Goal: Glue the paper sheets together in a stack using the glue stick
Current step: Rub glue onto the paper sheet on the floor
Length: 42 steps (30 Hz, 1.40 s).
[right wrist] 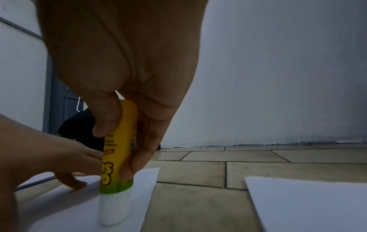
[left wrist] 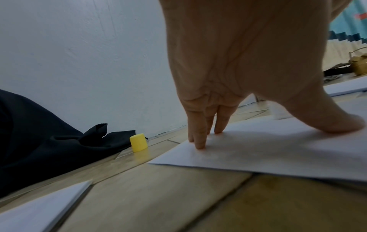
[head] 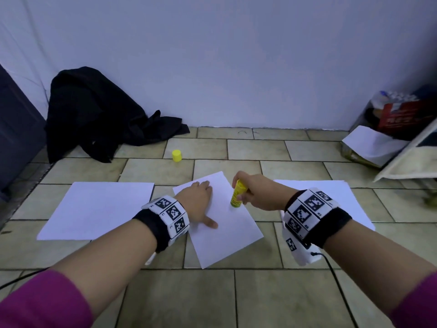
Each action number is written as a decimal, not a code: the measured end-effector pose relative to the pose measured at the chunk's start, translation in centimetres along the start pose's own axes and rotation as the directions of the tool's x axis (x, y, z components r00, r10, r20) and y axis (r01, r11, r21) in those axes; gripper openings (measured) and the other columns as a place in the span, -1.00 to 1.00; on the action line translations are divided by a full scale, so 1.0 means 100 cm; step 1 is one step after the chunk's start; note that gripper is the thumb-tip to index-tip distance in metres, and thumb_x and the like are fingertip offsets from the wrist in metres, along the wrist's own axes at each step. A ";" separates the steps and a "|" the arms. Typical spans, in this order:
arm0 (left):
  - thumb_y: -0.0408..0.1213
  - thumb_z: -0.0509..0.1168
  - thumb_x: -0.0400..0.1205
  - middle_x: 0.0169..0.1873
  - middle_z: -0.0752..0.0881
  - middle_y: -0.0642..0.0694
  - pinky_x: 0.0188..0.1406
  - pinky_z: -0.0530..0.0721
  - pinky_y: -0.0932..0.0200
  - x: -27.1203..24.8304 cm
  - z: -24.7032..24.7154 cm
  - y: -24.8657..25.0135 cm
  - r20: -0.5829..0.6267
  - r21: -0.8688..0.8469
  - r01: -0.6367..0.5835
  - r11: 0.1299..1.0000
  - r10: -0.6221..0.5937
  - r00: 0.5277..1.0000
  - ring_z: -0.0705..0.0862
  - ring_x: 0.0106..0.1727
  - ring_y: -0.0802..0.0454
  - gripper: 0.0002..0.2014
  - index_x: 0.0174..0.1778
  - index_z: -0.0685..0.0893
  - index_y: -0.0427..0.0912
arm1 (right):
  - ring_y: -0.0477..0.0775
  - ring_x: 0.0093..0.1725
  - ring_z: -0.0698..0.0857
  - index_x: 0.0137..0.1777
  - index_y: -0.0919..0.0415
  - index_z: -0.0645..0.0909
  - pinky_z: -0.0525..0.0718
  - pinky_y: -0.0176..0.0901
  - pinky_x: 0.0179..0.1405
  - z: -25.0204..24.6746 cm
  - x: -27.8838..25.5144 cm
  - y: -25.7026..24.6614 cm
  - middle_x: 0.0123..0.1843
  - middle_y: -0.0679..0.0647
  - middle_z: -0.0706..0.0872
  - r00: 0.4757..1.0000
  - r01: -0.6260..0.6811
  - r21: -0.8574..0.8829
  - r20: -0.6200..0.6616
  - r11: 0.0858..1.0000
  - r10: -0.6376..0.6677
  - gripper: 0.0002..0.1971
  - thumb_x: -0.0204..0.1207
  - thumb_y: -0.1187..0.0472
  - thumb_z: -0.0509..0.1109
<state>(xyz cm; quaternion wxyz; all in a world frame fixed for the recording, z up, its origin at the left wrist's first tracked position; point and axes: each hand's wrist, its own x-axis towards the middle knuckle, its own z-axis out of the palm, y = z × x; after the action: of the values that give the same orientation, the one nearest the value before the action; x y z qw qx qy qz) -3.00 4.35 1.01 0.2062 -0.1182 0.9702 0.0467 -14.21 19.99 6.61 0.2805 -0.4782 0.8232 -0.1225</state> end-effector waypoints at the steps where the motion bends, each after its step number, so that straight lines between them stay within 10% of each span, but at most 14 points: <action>1: 0.36 0.41 0.36 0.66 0.08 -0.20 0.52 0.37 -0.11 0.000 0.000 0.000 -0.005 -0.006 0.000 1.000 0.000 1.000 0.18 0.62 -0.16 0.16 0.64 0.08 -0.36 | 0.19 0.02 0.66 0.28 0.13 0.39 0.61 -0.01 -0.01 0.001 -0.007 0.001 0.07 0.19 0.68 1.000 0.003 -0.023 0.020 1.000 -0.003 -0.75 0.65 0.22 0.28; 14: 0.03 0.32 0.62 0.58 0.26 -0.13 0.46 0.37 0.02 -0.005 -0.008 -0.005 -0.066 -0.070 0.006 0.998 -0.011 0.998 0.33 0.53 -0.11 -0.32 0.55 0.32 -0.26 | 0.01 -0.12 0.61 0.22 0.05 0.42 0.60 -0.12 -0.05 -0.009 -0.046 0.014 -0.08 0.00 0.65 0.980 0.031 -0.177 0.199 0.984 0.005 -0.79 0.64 0.20 0.29; 21: 0.35 0.27 0.49 0.41 0.35 -0.15 0.20 0.48 0.01 -0.009 -0.001 -0.009 -0.170 0.080 0.179 0.981 -0.164 0.972 0.45 0.34 -0.12 -0.18 0.48 0.34 -0.20 | 0.04 -0.21 0.77 0.04 0.12 0.47 0.75 0.07 -0.03 -0.040 -0.035 0.029 -0.11 0.13 0.76 0.989 -0.023 0.122 -0.144 0.992 0.041 -0.86 0.58 0.26 0.38; 26: -0.25 0.16 0.72 0.64 0.06 -0.06 0.52 0.31 0.03 -0.014 0.004 0.003 -0.163 -0.088 -0.233 0.969 0.216 0.963 0.16 0.60 -0.09 -0.46 0.63 0.23 0.11 | 0.16 -0.23 0.78 0.09 0.24 0.48 0.75 0.05 -0.07 -0.032 -0.020 0.031 -0.08 0.21 0.74 0.964 -0.042 0.254 -0.243 0.966 0.106 -0.85 0.59 0.30 0.37; 34: -0.04 0.13 0.73 0.64 0.06 -0.15 0.56 0.24 0.03 -0.007 0.002 0.007 -0.073 0.126 -0.233 0.964 0.243 0.967 0.06 0.64 -0.10 -0.43 0.66 0.18 -0.02 | 0.02 -0.32 0.71 0.29 0.20 0.43 0.58 -0.32 -0.46 -0.023 0.008 0.031 0.07 0.24 0.64 0.905 -0.074 0.338 -0.373 0.938 0.206 -0.72 0.62 0.27 0.33; 42: -0.12 0.18 0.72 0.66 0.06 -0.11 0.53 0.23 0.07 -0.007 0.001 0.012 -0.032 -0.022 -0.191 0.981 0.191 0.981 0.15 0.63 -0.11 -0.42 0.66 0.18 -0.07 | 0.28 0.08 0.69 0.20 0.10 0.47 0.71 0.13 0.05 0.000 0.039 0.013 0.14 0.30 0.66 0.941 -0.089 0.257 -0.294 0.962 0.166 -0.80 0.61 0.24 0.32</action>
<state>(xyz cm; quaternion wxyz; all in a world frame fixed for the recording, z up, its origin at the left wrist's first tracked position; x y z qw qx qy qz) -2.59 5.65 1.24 0.1849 -0.0278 0.9794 0.0767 -16.60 17.28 4.65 0.2095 -0.3604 0.8658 -0.2769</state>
